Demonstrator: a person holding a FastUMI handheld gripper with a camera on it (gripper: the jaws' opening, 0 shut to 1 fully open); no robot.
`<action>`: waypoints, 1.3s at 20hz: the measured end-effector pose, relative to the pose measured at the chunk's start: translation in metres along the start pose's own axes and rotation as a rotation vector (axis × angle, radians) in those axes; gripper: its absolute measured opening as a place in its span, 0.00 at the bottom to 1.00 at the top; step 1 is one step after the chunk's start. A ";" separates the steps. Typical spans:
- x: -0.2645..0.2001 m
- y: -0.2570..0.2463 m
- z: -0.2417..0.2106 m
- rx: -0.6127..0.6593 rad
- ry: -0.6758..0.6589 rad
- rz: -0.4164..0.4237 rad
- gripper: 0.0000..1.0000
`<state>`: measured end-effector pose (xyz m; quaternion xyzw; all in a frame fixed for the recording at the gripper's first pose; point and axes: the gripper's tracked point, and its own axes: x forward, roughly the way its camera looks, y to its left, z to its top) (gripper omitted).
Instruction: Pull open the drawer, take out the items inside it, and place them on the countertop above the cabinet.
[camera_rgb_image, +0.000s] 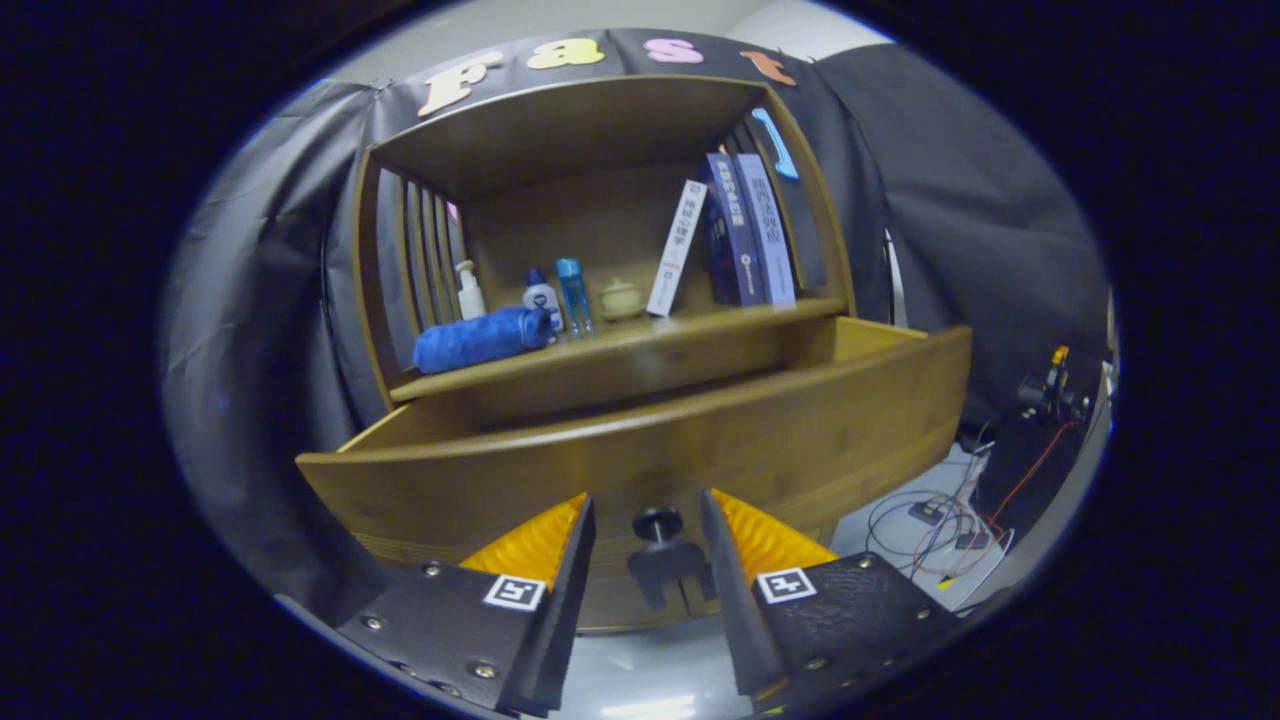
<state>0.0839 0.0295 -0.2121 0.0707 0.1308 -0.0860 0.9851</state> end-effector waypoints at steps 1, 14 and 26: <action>0.000 0.004 0.012 -0.017 -0.012 0.004 0.58; 0.047 0.049 0.100 -0.095 -0.011 -0.026 0.73; 0.083 0.039 0.071 -0.020 0.212 -0.130 0.73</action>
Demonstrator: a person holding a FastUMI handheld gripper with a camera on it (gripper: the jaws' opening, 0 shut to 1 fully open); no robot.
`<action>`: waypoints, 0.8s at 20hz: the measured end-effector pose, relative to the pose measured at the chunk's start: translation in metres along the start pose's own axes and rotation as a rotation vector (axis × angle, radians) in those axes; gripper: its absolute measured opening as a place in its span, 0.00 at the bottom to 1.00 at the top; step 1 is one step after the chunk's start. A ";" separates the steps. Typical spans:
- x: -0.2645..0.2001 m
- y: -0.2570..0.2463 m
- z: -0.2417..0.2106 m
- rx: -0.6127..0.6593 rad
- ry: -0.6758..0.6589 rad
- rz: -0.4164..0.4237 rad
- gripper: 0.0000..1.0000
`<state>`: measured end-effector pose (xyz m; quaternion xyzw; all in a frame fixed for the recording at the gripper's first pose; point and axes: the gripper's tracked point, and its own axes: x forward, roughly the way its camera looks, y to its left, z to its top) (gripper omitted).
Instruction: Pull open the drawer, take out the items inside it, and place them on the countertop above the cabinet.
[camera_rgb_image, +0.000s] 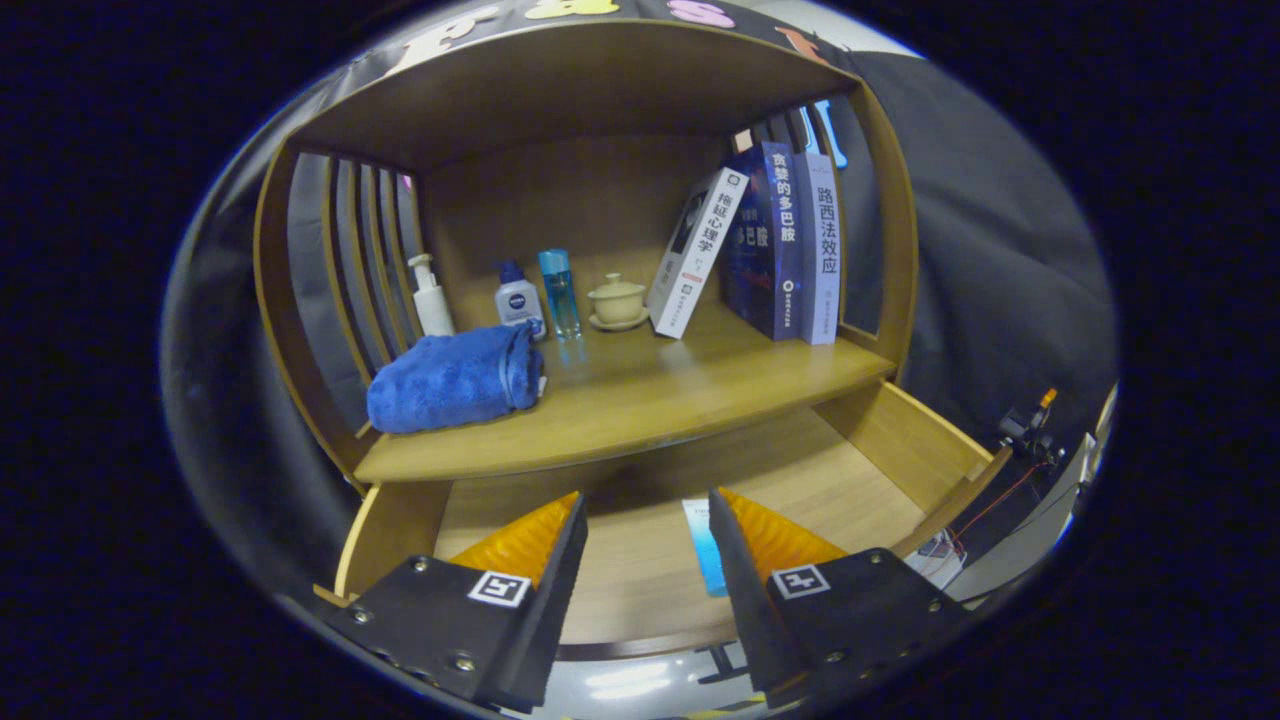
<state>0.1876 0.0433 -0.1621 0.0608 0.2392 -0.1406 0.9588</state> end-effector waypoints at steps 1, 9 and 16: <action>0.003 0.000 -0.001 0.002 0.006 -0.004 0.73; 0.015 -0.004 -0.024 -0.019 0.121 -0.048 0.73; 0.034 -0.016 -0.054 -0.057 0.328 -0.150 0.73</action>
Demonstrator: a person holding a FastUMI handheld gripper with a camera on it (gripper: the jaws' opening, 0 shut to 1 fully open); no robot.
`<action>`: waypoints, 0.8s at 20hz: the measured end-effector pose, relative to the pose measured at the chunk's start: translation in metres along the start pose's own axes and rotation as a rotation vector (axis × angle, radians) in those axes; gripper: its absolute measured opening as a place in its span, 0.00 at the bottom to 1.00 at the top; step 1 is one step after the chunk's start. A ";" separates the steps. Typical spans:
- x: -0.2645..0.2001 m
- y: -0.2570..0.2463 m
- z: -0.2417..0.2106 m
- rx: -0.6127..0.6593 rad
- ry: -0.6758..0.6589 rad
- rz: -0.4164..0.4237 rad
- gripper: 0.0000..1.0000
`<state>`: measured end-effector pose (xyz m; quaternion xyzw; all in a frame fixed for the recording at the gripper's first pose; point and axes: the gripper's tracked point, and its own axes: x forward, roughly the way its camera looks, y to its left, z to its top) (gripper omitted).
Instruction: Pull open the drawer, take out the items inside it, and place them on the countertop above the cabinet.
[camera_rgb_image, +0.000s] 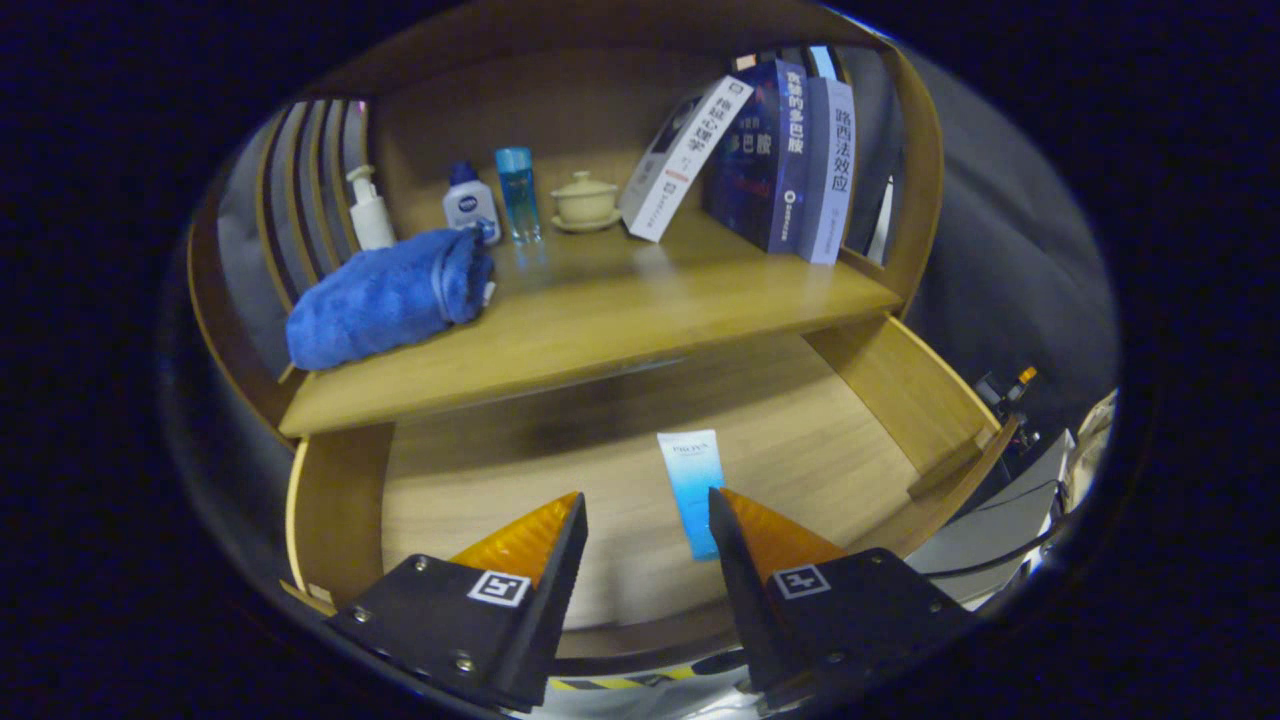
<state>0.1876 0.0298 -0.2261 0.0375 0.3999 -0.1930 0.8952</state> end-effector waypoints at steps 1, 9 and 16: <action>0.006 -0.007 -0.002 -0.006 0.036 -0.035 0.73; 0.054 -0.036 -0.017 0.021 0.288 -0.112 0.69; 0.071 -0.044 -0.027 0.127 0.394 -0.105 0.66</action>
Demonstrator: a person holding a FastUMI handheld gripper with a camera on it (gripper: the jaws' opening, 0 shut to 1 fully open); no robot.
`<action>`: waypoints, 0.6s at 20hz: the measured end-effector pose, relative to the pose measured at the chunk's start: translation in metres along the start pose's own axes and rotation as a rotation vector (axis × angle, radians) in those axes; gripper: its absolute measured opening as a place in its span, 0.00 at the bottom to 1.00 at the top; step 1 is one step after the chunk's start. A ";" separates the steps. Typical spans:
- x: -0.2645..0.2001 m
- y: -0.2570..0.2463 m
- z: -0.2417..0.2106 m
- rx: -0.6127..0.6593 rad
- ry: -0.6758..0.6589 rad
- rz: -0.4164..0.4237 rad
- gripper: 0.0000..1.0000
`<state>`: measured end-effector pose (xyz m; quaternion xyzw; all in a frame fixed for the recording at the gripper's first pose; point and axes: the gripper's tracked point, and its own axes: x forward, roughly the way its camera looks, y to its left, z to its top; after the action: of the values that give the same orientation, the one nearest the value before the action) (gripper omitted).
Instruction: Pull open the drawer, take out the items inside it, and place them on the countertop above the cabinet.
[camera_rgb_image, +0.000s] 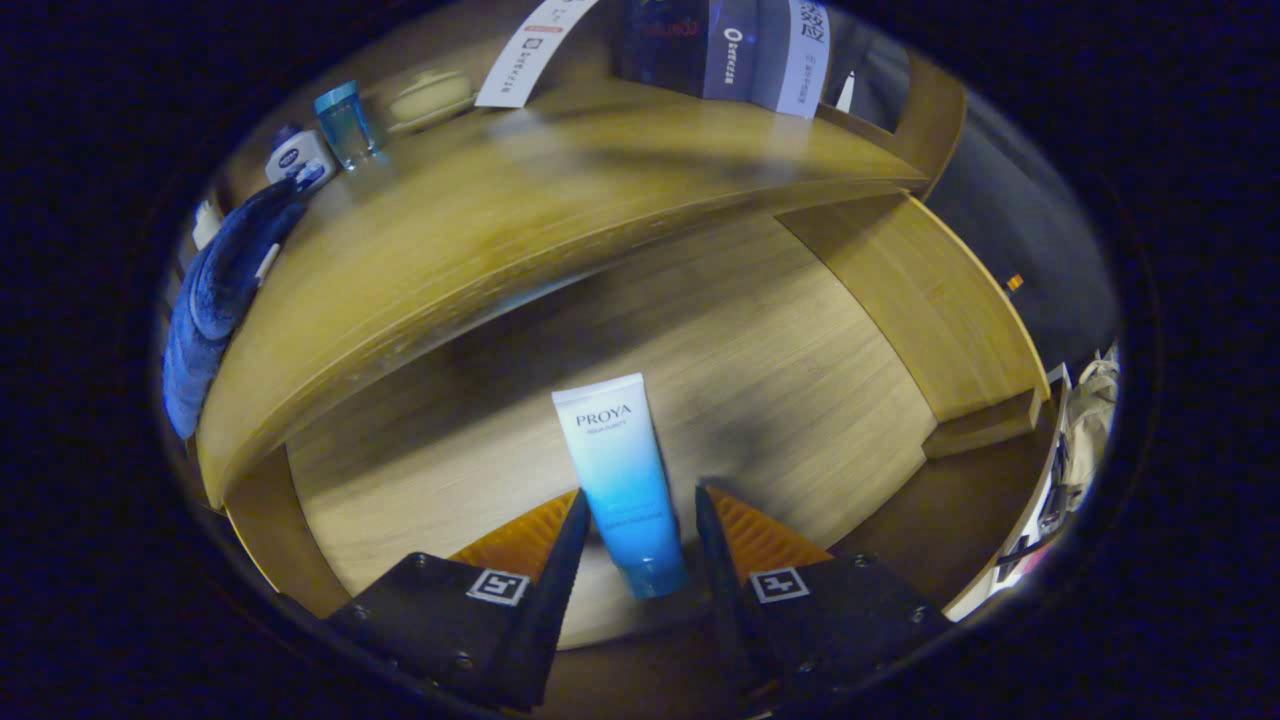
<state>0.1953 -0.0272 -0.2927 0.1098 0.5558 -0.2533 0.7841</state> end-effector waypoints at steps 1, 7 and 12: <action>0.001 0.000 0.001 0.008 0.008 0.005 0.66; 0.004 0.003 -0.001 0.044 0.038 0.018 0.65; 0.004 -0.002 -0.004 0.014 0.043 -0.009 0.55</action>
<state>0.1919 -0.0286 -0.2974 0.1181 0.5714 -0.2582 0.7700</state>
